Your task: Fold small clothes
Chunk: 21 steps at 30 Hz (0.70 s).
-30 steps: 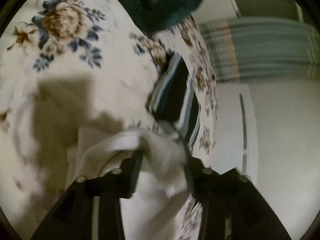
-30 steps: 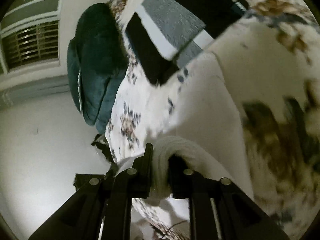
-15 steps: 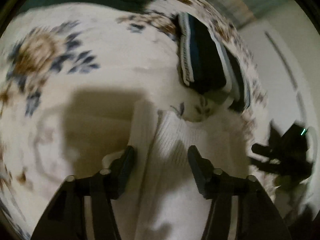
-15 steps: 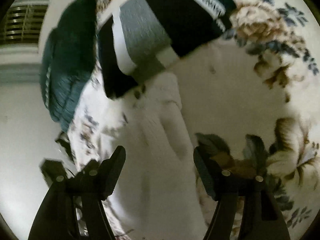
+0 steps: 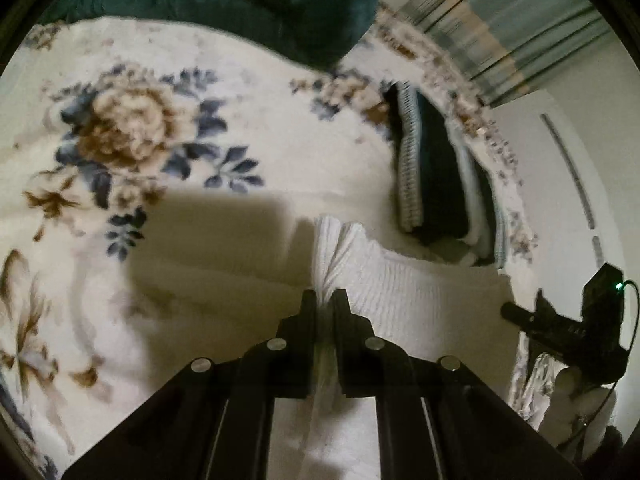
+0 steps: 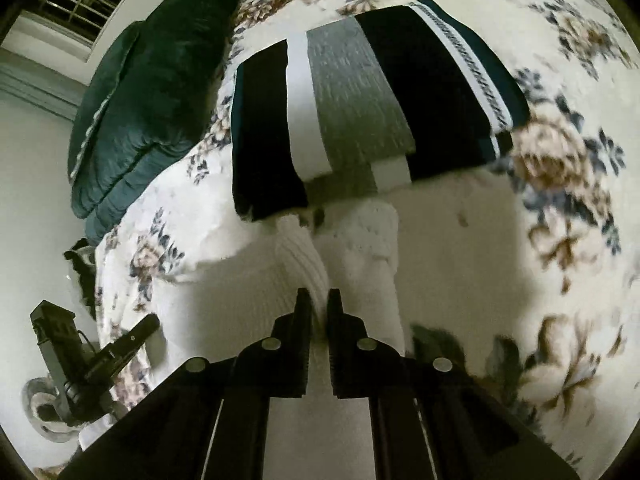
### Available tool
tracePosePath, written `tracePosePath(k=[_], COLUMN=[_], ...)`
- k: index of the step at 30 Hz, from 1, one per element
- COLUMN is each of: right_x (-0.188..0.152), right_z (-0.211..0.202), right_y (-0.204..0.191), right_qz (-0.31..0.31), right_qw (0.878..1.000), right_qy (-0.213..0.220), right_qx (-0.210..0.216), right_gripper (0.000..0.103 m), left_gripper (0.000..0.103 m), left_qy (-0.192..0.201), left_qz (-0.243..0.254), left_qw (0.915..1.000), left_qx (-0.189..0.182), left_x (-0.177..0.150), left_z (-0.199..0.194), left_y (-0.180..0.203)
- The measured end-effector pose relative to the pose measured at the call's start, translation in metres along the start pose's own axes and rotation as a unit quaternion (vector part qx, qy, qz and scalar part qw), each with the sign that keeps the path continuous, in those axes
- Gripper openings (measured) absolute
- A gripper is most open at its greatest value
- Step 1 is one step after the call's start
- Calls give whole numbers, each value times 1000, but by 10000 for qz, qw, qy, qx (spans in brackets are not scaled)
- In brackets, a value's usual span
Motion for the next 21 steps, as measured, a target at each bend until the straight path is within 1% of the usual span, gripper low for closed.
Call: tracePosePath(k=[1,3,4,6,7,8,9,10,11,12,13,14,15,16,18,19,20,21], right_x=[3,5,1,-8,-10,-11,-12,-16,-20,-25,-37,-49,-67,-80,-119,-134,-147,-161], right_z=[5,26,40,56,56,52,44,31,16,7,-8,-17,-28,-37,-52,-55,-58,-57], right_y=[1,9,14,20,22,24,26,31,36,40,47,53,62,65,74,76,78,79], right_qz=[-9,-117,-141,-145,-106,-42,20,115,235,289,356,399,457,503,664,707,759,819], right_qw=[10000,9988,9978,9951,9948,9949,9946,9943,9942,9941,9931,9920,9907,9897,9844,9825,9806,9782], right_qy=[-28,-177,-383,-830,-908,-960,-1011,-1049,-1045,-1042,-1100,-1172,-1256,-1309,-1555,-1629,-1678,-1755], right_qx=[-91,-434,-526,-514,-452,-315,-226,-131,29,112,202,237,262,306,492,563,667,755], right_gripper=[7,7,7,9,12,17,33,46,49,50,50,50,50,50,50,50,51,52], left_gripper=[6,7,7,12,15,22,29,32,37,45,46,46,46,46,46,46,46,43], left_qy=[-151,-474,-620,-728,-705,-683,-620,-488,-418,-348,-316,-344,-400,-526,-714,-771,-747,-588], left_qz=[-9,-156,-231,-345,-456,-530,-619,-687,-726,-794,-874,-923,-973,-1056,-1157,-1227,-1264,-1209], left_qw=[9999,9988,9977,9961,9951,9944,9935,9932,9927,9919,9911,9904,9896,9879,9859,9845,9840,9864], left_qx=[-5,-29,-139,-368,-514,-615,-723,-807,-868,-930,-956,-971,-979,-1009,-980,-990,-1013,-944], left_x=[-3,-10,-15,-16,-16,-17,-18,-23,-28,-36,-53,-66,-78,-101,-134,-144,-153,-159], left_z=[13,33,37,32,19,9,-4,-24,-35,-50,-66,-74,-78,-82,-81,-78,-78,-77], left_y=[-4,-11,-11,-7,-6,-6,-8,-12,-15,-19,-23,-26,-27,-29,-30,-28,-26,-24])
Point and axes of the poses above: each gripper's, at about its wrist camera, not at the fingertips, and z roughly the way its jaws point, y to its right, x to its top, the point moved 8 cm from there along z, roughly the way its jaws point, and after that the axes turned 10 degrees about y, right-handed, at the moved point
